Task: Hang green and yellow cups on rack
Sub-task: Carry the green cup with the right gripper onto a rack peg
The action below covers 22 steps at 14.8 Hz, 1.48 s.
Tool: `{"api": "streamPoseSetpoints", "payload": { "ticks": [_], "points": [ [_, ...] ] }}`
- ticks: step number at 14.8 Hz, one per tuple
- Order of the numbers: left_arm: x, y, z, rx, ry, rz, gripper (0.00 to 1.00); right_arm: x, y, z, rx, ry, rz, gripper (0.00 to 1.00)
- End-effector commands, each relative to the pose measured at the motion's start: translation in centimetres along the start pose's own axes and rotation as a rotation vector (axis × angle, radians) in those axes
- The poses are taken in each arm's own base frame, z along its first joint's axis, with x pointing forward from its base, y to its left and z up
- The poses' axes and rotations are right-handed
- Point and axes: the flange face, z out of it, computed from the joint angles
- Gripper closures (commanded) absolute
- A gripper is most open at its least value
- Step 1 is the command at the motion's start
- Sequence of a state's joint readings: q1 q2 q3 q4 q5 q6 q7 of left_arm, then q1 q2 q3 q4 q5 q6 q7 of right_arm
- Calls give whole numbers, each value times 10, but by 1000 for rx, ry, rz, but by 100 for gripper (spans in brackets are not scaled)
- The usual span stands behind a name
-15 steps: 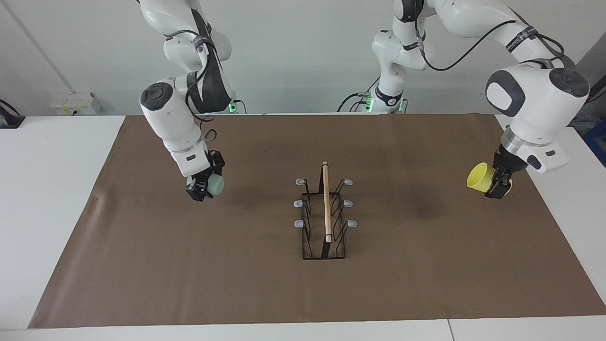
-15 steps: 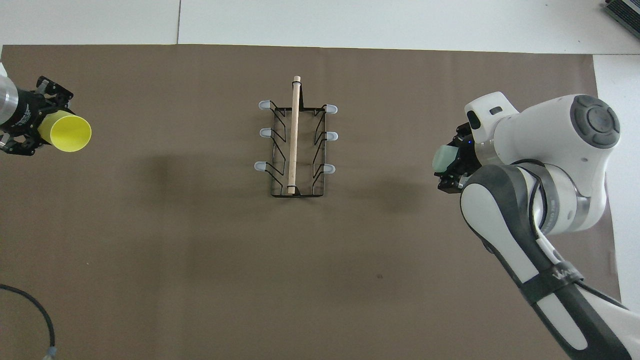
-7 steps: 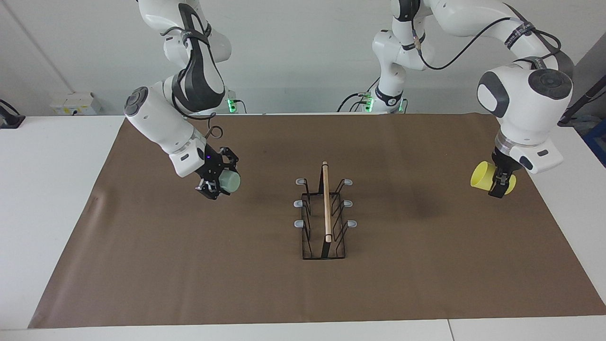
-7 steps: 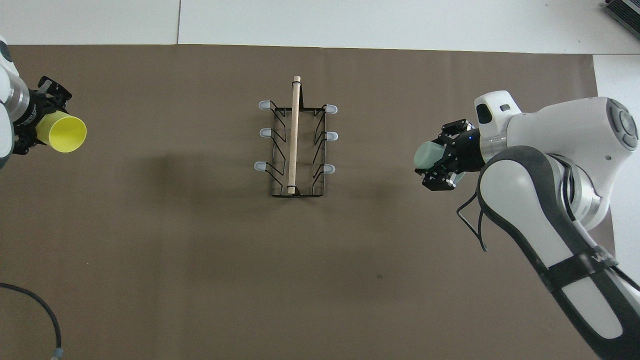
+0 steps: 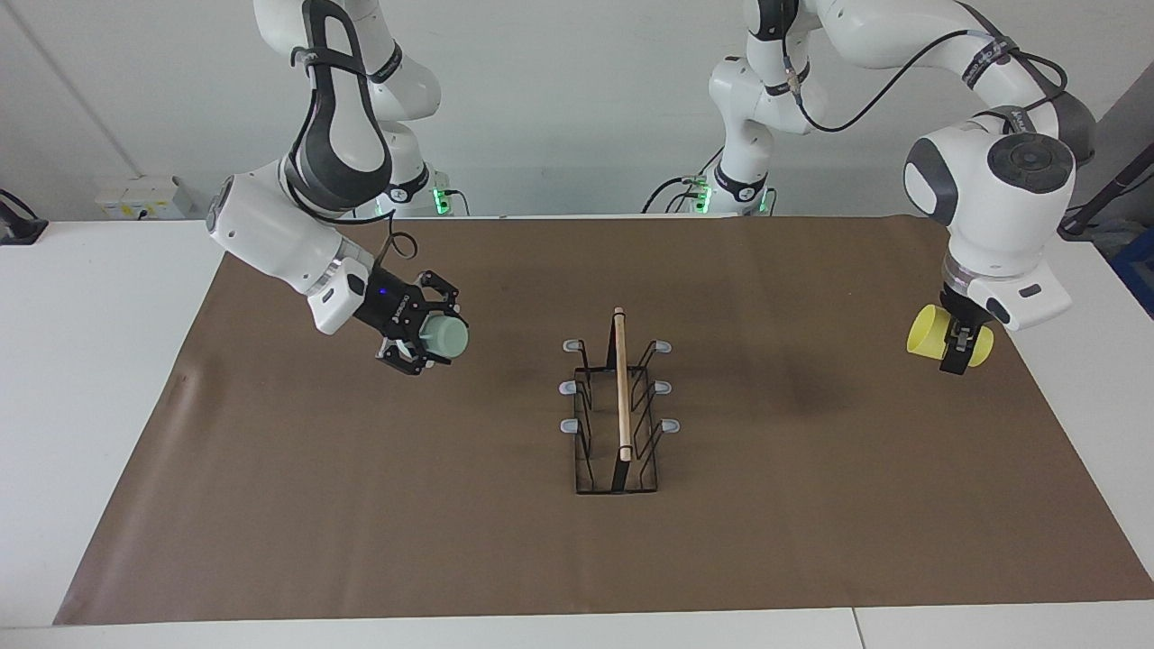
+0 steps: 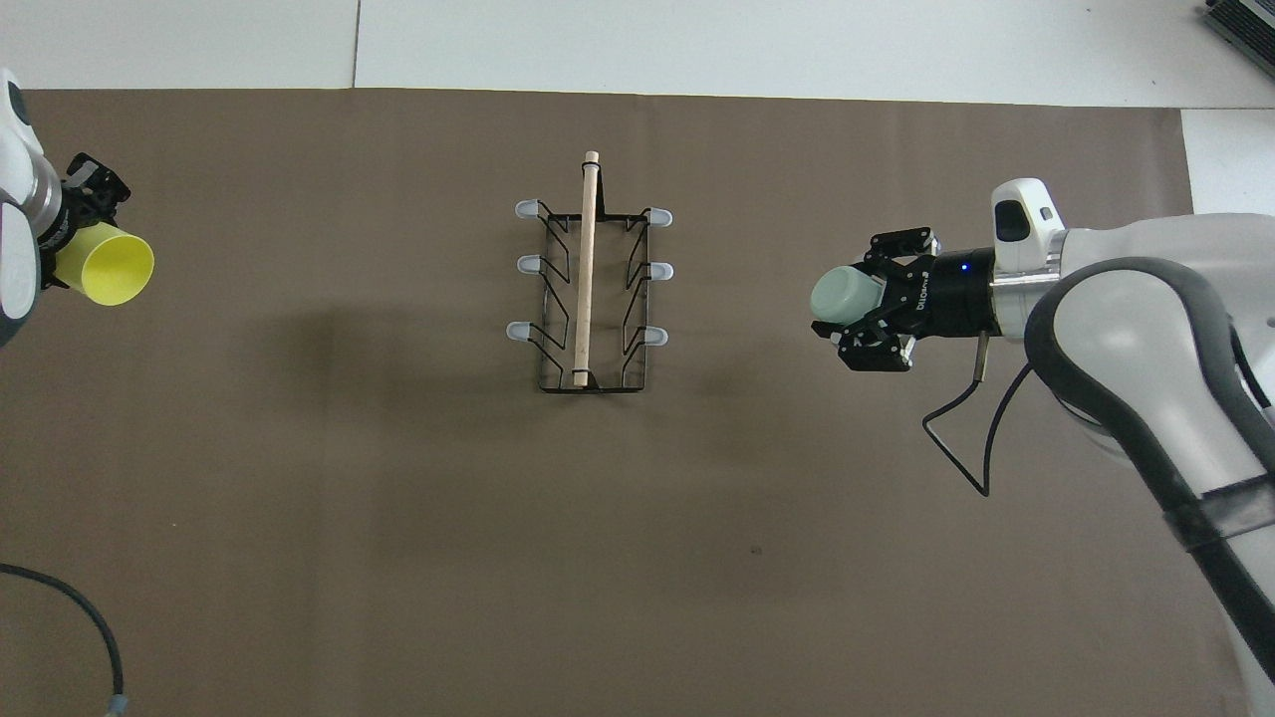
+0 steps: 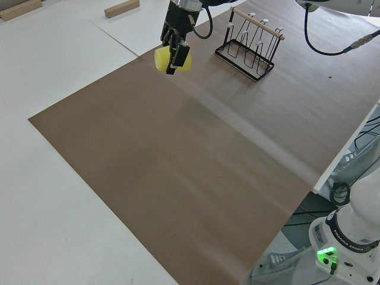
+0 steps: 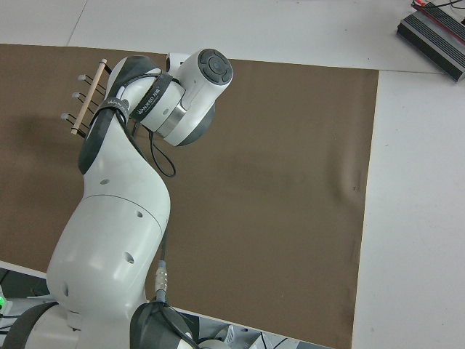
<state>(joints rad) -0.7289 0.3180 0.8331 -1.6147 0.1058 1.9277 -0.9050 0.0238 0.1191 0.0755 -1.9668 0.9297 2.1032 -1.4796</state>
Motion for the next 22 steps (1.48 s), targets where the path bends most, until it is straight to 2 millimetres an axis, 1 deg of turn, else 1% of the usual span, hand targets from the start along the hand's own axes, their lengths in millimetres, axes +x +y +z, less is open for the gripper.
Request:
{"api": "streamPoseSetpoints", "payload": {
  "ticks": [1,2,3,6,7,10,12,15,16,18,19,20,21,22],
  "points": [
    [-2,3,-6,44,60,13,100,-7,-15,-13,42,119,10,100],
    [-1,2,-7,54,76,20,100,-8,-14,-17,46,145,12,100],
    [0,1,-6,66,87,24,100,-6,-14,-17,49,188,12,100],
    [3,-2,-5,81,110,-25,100,5,-19,-18,46,324,29,100],
    [4,-3,-5,84,113,-45,100,7,-20,-16,40,363,32,100],
    [9,-7,-7,119,173,-45,100,22,-27,-9,31,466,33,100],
    [7,-6,-6,122,176,-52,100,29,-29,-1,-6,512,19,100],
    [0,-4,-2,135,179,-87,100,44,-39,25,-51,615,65,100],
    [-3,-2,-5,135,190,-86,100,48,-45,37,-60,632,86,100],
    [-3,-3,-2,141,187,-87,100,58,-59,64,-80,668,121,100],
    [-3,-5,-1,138,186,-88,100,56,-63,79,-103,676,112,100],
    [-3,-6,2,140,183,-92,100,55,-66,88,-121,685,100,100],
    [-1,-8,3,143,183,-99,100,56,-72,100,-121,686,92,100],
    [1,-11,5,148,181,-105,100,56,-76,107,-128,679,88,100]
  ]
}}
